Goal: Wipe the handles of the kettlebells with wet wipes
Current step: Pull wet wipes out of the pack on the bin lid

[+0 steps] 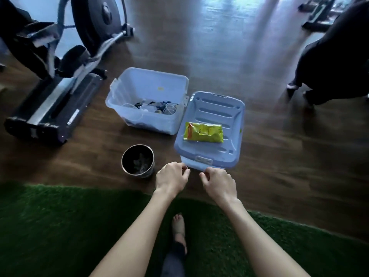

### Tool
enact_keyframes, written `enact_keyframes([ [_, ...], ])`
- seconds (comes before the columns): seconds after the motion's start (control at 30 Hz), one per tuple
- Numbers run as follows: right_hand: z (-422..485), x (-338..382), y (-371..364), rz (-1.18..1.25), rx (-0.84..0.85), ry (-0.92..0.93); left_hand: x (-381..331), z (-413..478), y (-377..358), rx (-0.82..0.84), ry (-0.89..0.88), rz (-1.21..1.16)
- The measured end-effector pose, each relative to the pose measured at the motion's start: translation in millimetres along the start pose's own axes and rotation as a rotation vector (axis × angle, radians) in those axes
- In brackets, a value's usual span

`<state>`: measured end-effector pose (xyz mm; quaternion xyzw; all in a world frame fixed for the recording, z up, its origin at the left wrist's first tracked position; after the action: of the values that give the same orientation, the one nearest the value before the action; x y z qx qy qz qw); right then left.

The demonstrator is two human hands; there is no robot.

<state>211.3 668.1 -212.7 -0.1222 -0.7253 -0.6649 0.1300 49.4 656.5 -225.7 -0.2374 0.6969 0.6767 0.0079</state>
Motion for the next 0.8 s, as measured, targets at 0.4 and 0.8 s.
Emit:
enact_keyframes([
  [0.4,280,-70,-175,0.016,0.014,-0.112,-10,271,-198,-0.003,-0.055,-0.017],
  [0.8,409,-96,-342,-0.107,-0.071,0.036,29,351,-358,-0.028,0.041,-0.027],
])
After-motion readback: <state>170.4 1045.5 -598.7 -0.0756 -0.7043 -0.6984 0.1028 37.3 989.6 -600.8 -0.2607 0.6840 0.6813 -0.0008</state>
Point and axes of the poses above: each hand's wrist, its own z-axis towards the middle knuckle, its own y-axis out of the back of the hand, x = y × z, the point moved 10 cm from there along z, towards the middle knuckle, and after that the axes turned 15 degrees about -x, right-handed, at the moved point
